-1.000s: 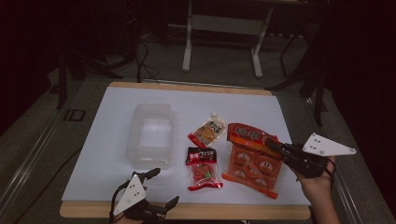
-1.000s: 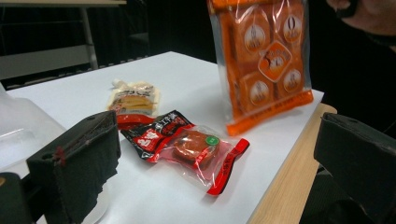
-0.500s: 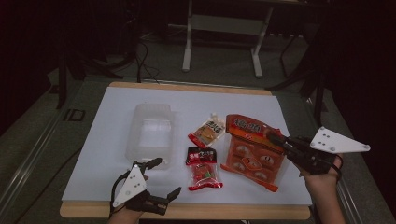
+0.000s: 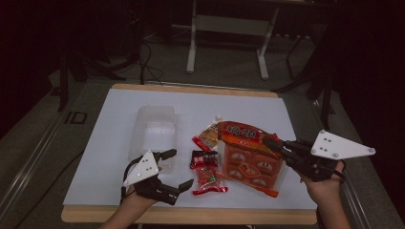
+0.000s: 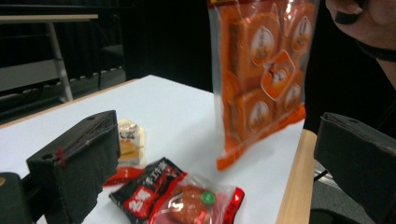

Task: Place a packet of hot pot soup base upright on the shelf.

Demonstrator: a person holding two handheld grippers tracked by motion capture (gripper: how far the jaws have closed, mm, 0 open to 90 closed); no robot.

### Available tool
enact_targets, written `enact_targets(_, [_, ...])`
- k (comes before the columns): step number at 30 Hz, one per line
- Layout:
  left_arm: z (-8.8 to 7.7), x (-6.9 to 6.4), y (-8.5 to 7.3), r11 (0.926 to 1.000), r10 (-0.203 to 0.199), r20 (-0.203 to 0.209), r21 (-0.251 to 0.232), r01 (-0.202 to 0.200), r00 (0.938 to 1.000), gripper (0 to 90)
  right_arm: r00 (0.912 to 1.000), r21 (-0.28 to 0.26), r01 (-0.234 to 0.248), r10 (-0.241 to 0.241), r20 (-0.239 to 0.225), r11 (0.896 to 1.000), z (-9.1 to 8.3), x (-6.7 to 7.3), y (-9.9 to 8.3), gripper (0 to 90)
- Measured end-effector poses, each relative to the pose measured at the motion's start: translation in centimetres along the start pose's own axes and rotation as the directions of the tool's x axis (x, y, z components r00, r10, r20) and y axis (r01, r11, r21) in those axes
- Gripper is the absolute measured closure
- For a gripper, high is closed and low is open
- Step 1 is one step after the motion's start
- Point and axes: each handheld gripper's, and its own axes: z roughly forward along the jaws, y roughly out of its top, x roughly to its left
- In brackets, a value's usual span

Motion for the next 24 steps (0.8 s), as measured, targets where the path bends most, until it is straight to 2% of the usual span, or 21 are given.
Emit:
enact_targets(4, [1.1,0.4,0.8,0.9994,0.018,0.064,0.030,-0.020,0.9978,1.0,0.9995,-0.012,0.012,-0.012,-0.029,1.000,0.4,0.6,0.6,88.2])
enact_targets(7, [1.9,0.4,1.3,0.9982,0.042,0.086,0.040,-0.045,0.9954,1.0,0.9986,-0.019,0.022,-0.023,-0.047,1.000,0.7,1.1,1.0,88.2])
enact_targets(11, [3.1,0.5,1.9,0.9985,0.040,0.124,0.032,-0.044,0.9915,1.0,0.9967,-0.024,0.041,-0.043,-0.068,0.999,1.3,1.8,1.4,88.1])
enact_targets(13, [3.5,0.6,2.2,0.9988,0.039,0.127,0.025,-0.043,0.9911,1.0,0.9958,-0.024,0.047,-0.048,-0.078,0.999,1.5,2.1,1.6,88.1])
enact_targets(16, [4.0,0.8,2.7,0.9984,0.053,0.157,0.010,-0.055,0.9861,1.0,0.9942,-0.030,0.050,-0.053,-0.094,0.998,1.9,2.4,1.9,88.2])
enact_targets(20, [4.5,1.1,3.2,0.9981,0.061,0.165,-0.001,-0.061,0.9844,1.0,0.9912,-0.030,0.062,-0.065,-0.115,0.998,2.5,3.0,2.2,88.1])
enact_targets(23, [4.9,1.2,3.3,0.9978,0.065,0.190,0.002,-0.066,0.9796,1.1,0.9890,-0.033,0.067,-0.071,-0.130,0.997,2.9,3.3,2.4,88.2])
enact_targets(24, [5.0,1.2,3.2,0.9971,0.076,0.208,-0.007,-0.076,0.9751,6.8,0.9881,-0.034,0.069,-0.073,-0.135,0.997,3.0,3.4,2.4,88.1])
